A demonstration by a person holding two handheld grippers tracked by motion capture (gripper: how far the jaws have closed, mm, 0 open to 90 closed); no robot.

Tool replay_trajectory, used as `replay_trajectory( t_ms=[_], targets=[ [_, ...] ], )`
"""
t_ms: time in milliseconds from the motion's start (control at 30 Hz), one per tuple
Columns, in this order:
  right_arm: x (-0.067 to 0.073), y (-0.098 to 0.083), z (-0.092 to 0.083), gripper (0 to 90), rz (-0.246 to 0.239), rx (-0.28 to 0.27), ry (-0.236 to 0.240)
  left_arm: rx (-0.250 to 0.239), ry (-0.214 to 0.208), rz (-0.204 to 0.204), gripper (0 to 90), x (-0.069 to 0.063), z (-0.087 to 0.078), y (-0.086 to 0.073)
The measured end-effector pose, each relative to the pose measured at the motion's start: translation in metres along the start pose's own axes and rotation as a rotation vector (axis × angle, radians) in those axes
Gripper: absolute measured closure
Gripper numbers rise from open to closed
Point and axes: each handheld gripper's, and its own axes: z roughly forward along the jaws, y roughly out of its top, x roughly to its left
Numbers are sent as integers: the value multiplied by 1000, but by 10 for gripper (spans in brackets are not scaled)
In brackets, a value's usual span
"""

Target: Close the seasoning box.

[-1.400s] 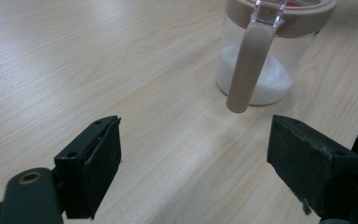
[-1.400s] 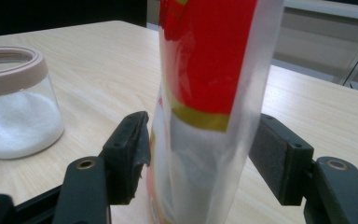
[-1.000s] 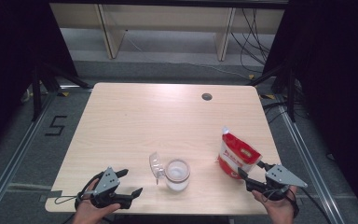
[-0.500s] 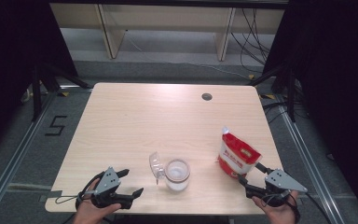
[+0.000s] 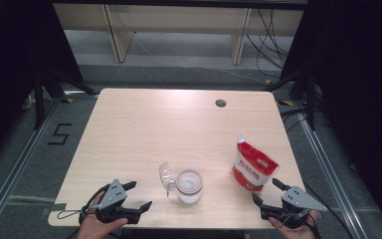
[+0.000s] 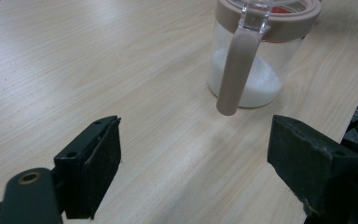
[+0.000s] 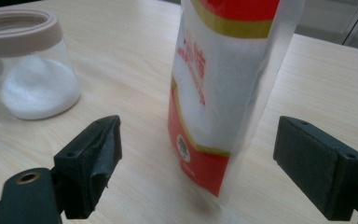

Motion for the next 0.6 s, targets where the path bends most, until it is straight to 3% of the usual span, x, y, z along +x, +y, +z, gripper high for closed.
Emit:
replay_trajectory(
  t_ms=[33,67,133,500,600],
  targets=[
    [1,-1,0,162,4,1,-1,-12,1,-27,171,-2,2,0],
    [-1,0,0,162,-18,4,4,-12,1,-27,171,-2,2,0],
    [0,-1,0,162,-11,7,-3,-12,0,-33,171,-3,2,0],
    [0,-1,2,169,-35,28,-6,5,3,-7,180,-4,0,0],
    [0,0,2,173,-60,10,-20,5,-6,-13,246,-4,1,0]
  ],
)
